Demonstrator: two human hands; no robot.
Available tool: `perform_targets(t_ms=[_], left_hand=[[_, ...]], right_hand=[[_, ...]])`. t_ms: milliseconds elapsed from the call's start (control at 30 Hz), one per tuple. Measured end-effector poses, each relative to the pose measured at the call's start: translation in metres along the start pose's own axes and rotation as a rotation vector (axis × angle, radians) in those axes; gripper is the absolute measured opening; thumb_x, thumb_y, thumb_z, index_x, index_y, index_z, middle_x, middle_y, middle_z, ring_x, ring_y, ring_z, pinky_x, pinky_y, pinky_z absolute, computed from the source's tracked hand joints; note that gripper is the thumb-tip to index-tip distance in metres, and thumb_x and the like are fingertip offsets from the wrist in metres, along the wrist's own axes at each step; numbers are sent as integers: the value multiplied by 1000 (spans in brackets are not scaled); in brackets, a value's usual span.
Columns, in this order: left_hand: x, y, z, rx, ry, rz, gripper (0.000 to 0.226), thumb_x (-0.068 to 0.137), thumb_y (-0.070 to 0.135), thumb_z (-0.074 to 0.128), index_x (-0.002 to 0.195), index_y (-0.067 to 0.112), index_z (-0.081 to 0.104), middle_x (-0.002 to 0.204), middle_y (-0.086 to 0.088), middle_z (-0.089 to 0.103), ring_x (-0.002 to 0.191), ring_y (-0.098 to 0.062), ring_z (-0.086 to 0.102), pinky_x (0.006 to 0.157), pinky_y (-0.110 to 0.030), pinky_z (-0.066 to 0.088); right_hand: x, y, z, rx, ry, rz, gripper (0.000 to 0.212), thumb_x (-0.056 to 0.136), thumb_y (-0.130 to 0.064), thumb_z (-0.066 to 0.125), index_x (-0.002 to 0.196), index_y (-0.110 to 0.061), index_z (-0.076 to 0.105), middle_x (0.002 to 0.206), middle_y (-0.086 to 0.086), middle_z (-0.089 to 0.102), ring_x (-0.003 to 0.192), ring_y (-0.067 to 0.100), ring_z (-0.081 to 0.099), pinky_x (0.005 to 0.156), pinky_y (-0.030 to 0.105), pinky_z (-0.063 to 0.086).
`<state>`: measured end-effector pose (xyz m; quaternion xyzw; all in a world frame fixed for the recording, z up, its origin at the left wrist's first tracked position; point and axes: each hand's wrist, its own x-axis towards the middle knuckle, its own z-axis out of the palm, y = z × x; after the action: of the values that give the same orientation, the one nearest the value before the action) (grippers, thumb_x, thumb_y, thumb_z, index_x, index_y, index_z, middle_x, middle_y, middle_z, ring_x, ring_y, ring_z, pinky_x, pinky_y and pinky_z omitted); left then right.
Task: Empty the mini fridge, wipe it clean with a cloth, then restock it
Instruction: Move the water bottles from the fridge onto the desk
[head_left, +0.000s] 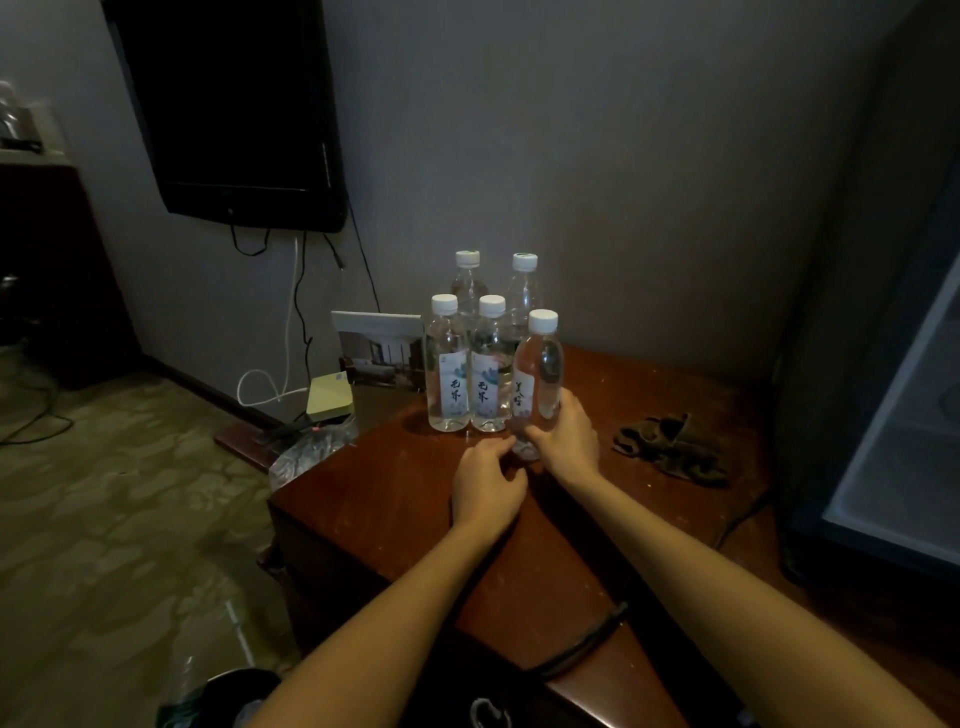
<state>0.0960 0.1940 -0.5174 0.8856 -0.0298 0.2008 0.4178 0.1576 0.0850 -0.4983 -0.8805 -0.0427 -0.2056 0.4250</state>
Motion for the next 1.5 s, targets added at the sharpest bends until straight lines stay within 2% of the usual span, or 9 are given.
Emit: perform_targets(t_ms=[233, 467, 600, 767, 900, 1100, 1200, 1300, 1500], left_hand=[[19, -3, 4, 24, -92, 1, 57, 85, 15, 64, 140, 21, 49, 137, 1, 55, 127, -18, 48, 102, -32, 41], [31, -6, 10, 73, -123, 12, 55, 84, 21, 64, 137, 22, 50, 131, -1, 57, 125, -20, 49, 98, -31, 42], [33, -5, 10, 136, -43, -60, 57, 85, 26, 63, 140, 21, 44, 140, -2, 33, 129, -22, 36, 105, -32, 36], [31, -3, 8, -63, 33, -141, 69, 84, 11, 63, 144, 23, 31, 151, -2, 23, 125, -25, 44, 87, -25, 39], [29, 0, 7, -142, 28, -162, 89, 85, 10, 62, 154, 28, 8, 148, -7, 40, 103, -12, 50, 76, -25, 41], [28, 3, 3, -142, -15, -172, 79, 91, 13, 57, 154, 28, 13, 147, -8, 43, 76, 5, 44, 62, -13, 42], [27, 2, 2, -144, -9, -162, 80, 90, 15, 58, 153, 31, 12, 146, -9, 45, 98, -13, 58, 74, -26, 51], [27, 0, 4, -157, 0, -163, 81, 89, 16, 59, 153, 32, 13, 148, -9, 43, 118, -21, 54, 86, -29, 52], [28, -1, 4, -183, -10, -182, 81, 88, 12, 59, 153, 30, 15, 147, -9, 44, 118, -22, 55, 90, -31, 51]], right_hand=[[24, 3, 9, -41, -1, 10, 53, 77, -41, 76, 120, -19, 53, 117, -2, 58, 106, 19, 58, 80, 30, 42], [31, 8, 11, -24, 1, -11, 53, 77, -38, 76, 121, -20, 53, 118, -1, 58, 107, 19, 58, 88, 39, 48], [30, 8, 12, -28, 13, -9, 50, 79, -34, 75, 121, -19, 52, 120, -1, 57, 108, 18, 57, 88, 36, 47], [30, 8, 14, -27, 23, 9, 55, 79, -38, 76, 124, -19, 49, 122, -2, 56, 109, 18, 58, 84, 31, 44], [22, 16, 20, -57, 19, 37, 54, 79, -39, 77, 121, -19, 50, 120, -1, 56, 106, 19, 59, 83, 35, 48], [18, 21, 19, -48, 10, 98, 55, 74, -42, 80, 116, -18, 54, 117, -2, 59, 103, 17, 60, 82, 32, 51], [13, 20, 16, -52, 4, 78, 60, 69, -50, 80, 112, -18, 53, 112, -4, 59, 97, 15, 60, 76, 31, 50], [10, 21, 16, -69, 3, 54, 58, 69, -51, 80, 108, -19, 51, 109, -5, 58, 94, 14, 59, 73, 30, 50], [9, 18, 16, -74, -8, 61, 58, 70, -50, 80, 108, -19, 51, 109, -4, 57, 94, 15, 59, 76, 34, 52]])
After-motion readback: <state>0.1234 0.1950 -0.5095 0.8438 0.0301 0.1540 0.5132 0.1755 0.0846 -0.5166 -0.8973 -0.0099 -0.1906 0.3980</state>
